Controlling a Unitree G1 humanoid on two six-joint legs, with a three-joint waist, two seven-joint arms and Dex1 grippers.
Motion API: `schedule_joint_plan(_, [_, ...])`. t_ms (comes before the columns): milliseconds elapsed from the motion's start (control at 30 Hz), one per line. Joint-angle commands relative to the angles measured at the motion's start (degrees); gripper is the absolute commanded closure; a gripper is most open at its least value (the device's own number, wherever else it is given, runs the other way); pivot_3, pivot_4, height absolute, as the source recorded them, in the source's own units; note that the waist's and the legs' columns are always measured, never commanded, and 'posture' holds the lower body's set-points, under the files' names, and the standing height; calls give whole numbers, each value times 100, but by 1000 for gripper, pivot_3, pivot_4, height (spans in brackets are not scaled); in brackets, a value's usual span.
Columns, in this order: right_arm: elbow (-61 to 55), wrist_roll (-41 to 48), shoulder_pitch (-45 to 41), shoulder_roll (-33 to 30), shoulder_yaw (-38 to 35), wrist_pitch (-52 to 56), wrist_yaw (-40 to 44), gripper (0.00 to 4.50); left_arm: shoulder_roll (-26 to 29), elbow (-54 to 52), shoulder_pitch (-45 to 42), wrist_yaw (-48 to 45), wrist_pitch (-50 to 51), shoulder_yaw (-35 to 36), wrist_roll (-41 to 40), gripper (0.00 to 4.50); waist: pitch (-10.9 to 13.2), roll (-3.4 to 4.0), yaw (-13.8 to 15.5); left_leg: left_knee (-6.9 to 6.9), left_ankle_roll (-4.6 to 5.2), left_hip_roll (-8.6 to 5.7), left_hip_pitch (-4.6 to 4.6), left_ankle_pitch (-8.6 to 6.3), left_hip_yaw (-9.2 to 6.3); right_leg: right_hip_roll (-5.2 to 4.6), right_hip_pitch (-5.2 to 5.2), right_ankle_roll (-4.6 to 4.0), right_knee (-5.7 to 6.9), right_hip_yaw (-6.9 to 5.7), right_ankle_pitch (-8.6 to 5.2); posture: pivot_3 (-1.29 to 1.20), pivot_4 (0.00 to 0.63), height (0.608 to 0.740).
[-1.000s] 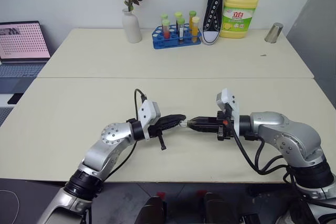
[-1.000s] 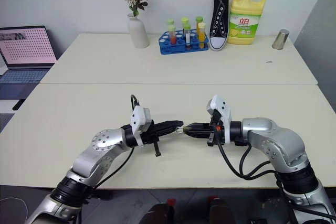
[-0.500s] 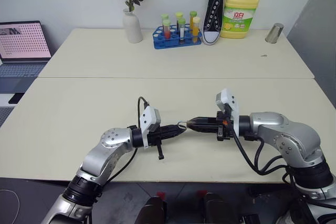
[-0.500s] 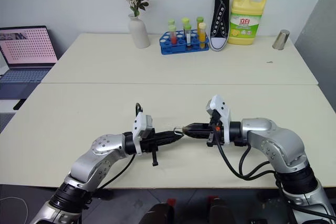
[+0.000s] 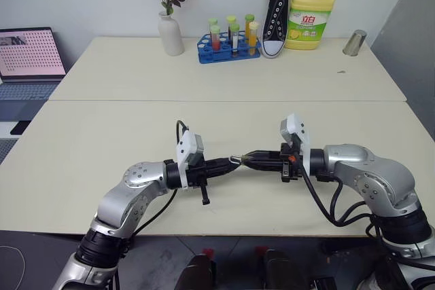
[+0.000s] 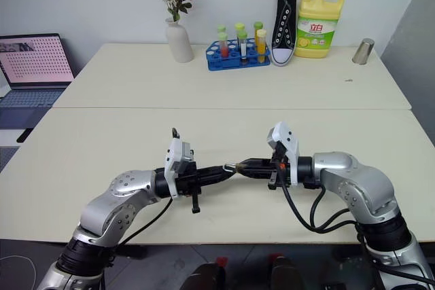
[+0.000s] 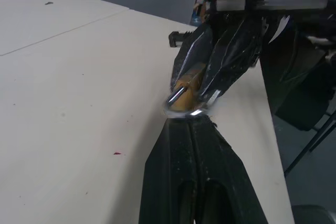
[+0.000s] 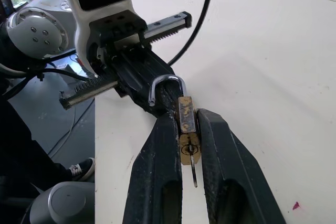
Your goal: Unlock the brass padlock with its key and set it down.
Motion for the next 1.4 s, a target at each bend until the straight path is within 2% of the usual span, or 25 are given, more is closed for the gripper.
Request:
schedule_joint_plan(33, [-88, -36, -47, -5, -21, -104, 37, 4359, -139, -344, -121, 81, 274, 204, -351, 4500, 0, 0, 1, 0, 0, 0, 0, 0, 0, 0, 0, 0, 0, -1, 0, 0, 150, 740])
schedule_joint_plan(367, [-73, -81, -45, 24, -7, -100, 35, 4359, -194, -407, -167, 131, 529, 297, -379, 4500, 0, 0, 0, 1, -1, -1, 0, 0, 0, 0, 0, 0, 0, 0, 0, 0, 150, 740])
schedule_joint_plan(467, [-28, -130, -53, 36, -4, -116, 23, 4359, 42, -538, -72, -105, 331, 138, -90, 4500, 0, 0, -1, 1, -1, -1, 0, 0, 0, 0, 0, 0, -1, 0, 0, 0, 150, 740])
schedule_joint_plan(600, [260, -180, -156, 68, -37, -85, 44, 4359, 681, -707, 247, -645, -575, -198, 851, 4500, 1, 2, -12, -4, -2, -2, 2, 0, 6, 3, -1, -1, -1, 4, 0, 0, 150, 740])
schedule_joint_plan(767, [911, -151, -402, 99, -26, 76, 182, 4359, 974, 155, 473, -738, -2920, -308, 2365, 4500, 3, 4, 13, -5, -1, -2, 1, 0, 8, 0, 0, -2, -6, 4, 0, 0, 150, 740])
schedule_joint_plan(867, [1471, -259, -681, 127, 161, 202, 312, 4359, 830, 709, 394, -513, -3895, -195, 2738, 3954, 3, 5, 9, -6, 0, -3, 0, 0, 7, 0, -1, -2, -8, 3, 0, 0, 150, 740])
schedule_joint_plan(900, [1597, -306, -745, 130, 219, 195, 355, 4359, 770, 794, 381, -457, -4047, -162, 2746, 3645, 3, 5, 9, -7, 0, -2, 0, -1, 8, 0, -1, -2, -10, 3, 0, 0, 150, 740])
schedule_joint_plan(1133, [2729, -961, -1298, 251, 951, -53, 899, 4359, 682, 986, 471, -297, -4199, -9, 2651, 1326, 3, 5, -7, -8, 1, -2, -3, -1, 5, -3, -6, -2, -9, 2, 0, 0, 150, 740])
schedule_joint_plan(1267, [3723, -1503, -1708, 546, 1260, -311, 999, 4359, 654, 909, 564, -261, -4086, 34, 2576, 56, 4, 6, -19, -7, 1, -2, -1, -1, 7, -3, -7, -2, -4, 3, 0, 0, 150, 740])
schedule_joint_plan(1400, [4309, -1868, -1948, 593, 1345, -577, 1178, 4359, 630, 824, 610, -246, -3896, 37, 2500, 17, 3, 6, -20, -7, 0, -3, 1, 0, 7, -2, -9, -2, 0, 3, 0, 0, 150, 740])
